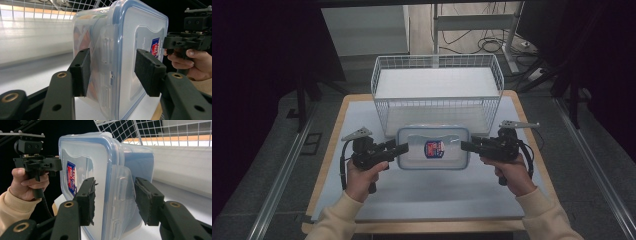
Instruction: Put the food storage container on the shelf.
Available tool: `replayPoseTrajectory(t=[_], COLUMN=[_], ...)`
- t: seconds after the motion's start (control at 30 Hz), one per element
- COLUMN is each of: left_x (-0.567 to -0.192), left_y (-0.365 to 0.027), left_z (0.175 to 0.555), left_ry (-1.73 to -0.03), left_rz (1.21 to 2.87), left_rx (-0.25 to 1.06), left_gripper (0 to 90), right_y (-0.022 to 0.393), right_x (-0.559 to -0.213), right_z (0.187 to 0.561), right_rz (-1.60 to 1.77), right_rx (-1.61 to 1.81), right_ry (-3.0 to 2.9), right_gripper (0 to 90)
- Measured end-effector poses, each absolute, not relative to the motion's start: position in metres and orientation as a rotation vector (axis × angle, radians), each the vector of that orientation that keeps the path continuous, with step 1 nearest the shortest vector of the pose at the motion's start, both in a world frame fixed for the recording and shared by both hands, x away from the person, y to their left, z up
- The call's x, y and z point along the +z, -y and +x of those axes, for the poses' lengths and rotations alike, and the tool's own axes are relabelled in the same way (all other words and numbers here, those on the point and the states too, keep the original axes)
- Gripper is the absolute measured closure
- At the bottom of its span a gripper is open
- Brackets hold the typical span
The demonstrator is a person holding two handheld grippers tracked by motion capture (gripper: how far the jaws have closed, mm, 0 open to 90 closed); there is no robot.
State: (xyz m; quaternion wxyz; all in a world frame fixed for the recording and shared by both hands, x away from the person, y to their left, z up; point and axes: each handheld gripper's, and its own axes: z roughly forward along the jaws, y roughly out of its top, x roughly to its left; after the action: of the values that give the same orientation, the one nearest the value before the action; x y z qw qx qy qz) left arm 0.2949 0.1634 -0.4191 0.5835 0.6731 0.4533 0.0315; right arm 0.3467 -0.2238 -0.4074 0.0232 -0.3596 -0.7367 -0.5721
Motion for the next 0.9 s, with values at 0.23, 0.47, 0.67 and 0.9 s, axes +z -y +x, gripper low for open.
replayPoseTrajectory(t=[0.23, 0.47, 0.67, 0.9], left_x=[-0.41, -0.395, -0.385, -0.377], left_y=[-0.164, -0.164, -0.164, -0.165], left_z=[0.298, 0.303, 0.308, 0.312], left_ry=[-1.047, -1.032, -1.014, -1.01], left_rz=[1.57, 1.561, 1.559, 1.556], left_rx=[0.081, 0.104, 0.116, 0.123], left_gripper=[47.9, 47.8, 47.8, 47.8], right_y=[0.224, 0.223, 0.223, 0.222], right_x=[-0.397, -0.382, -0.37, -0.362], right_z=[0.348, 0.354, 0.357, 0.362], right_rz=[-1.104, -1.094, -1.08, -1.072], right_rx=[-1.784, -1.806, -1.833, -1.842], right_ry=[2.294, 2.301, 2.314, 2.32], right_gripper=[52.8, 52.8, 52.9, 52.9])
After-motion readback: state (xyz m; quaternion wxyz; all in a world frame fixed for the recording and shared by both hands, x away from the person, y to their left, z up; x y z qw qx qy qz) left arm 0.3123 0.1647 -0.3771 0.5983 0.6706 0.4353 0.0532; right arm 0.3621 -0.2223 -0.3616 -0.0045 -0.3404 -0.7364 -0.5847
